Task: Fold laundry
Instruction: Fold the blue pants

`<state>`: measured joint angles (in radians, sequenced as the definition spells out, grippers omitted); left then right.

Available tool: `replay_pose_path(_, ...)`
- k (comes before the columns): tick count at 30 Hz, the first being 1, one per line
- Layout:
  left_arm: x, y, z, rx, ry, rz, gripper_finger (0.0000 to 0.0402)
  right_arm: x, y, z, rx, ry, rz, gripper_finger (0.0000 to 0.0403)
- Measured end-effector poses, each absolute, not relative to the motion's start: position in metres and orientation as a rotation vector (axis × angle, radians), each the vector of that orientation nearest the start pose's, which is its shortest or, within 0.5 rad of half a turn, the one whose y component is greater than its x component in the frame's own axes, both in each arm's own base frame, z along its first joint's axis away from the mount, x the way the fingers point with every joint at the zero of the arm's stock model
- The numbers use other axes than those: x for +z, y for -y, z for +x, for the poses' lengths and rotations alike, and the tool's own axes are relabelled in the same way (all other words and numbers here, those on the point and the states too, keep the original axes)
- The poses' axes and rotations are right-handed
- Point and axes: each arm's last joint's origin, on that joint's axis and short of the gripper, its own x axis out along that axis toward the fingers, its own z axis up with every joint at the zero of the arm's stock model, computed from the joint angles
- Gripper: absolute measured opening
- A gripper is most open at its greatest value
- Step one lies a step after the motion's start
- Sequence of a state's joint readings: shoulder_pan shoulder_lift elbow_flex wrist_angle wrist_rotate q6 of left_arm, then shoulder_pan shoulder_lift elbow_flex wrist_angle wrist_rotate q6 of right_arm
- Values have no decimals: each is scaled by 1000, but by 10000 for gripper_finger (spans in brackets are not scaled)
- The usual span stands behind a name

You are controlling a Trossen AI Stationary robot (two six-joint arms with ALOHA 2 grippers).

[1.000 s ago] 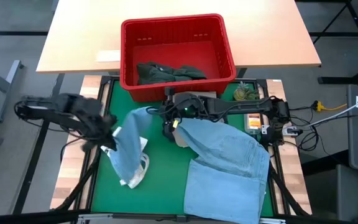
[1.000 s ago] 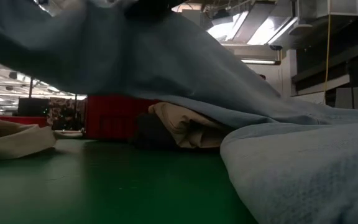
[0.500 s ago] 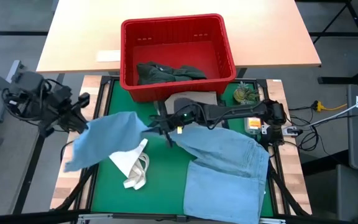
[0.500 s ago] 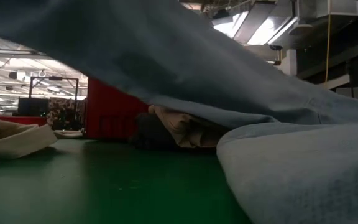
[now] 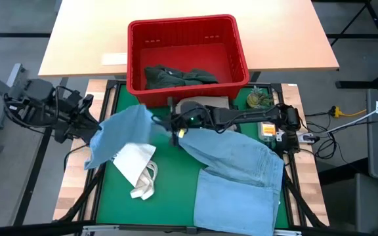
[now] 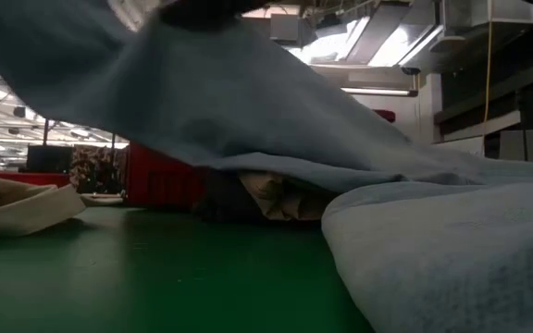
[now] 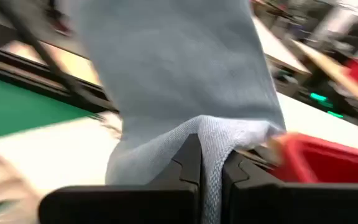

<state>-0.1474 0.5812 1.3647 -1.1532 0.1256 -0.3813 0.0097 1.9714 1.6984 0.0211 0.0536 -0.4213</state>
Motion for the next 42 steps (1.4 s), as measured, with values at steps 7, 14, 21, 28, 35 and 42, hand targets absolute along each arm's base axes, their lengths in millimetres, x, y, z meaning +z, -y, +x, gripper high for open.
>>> replay_pose_path(7,425,6,23,-154,-430,-363,0,313,21,467,-113,-301,-435,10)
replay_pose_path(14,420,6,26,-148,-454,-362,0,310,39,465,-117,-334,-426,25)
replay_pose_path(21,409,8,34,-139,-498,-360,0,309,53,463,-138,-358,-421,123)
replay_pose_path(28,403,9,42,-139,-502,-367,0,336,61,448,-187,-341,-560,186)
replay_pose_path(35,407,11,57,-168,-369,-369,0,364,49,416,-66,-392,-530,193)
replay_pose_path(42,405,13,75,-144,-382,-312,0,361,-8,400,186,-494,-441,193)
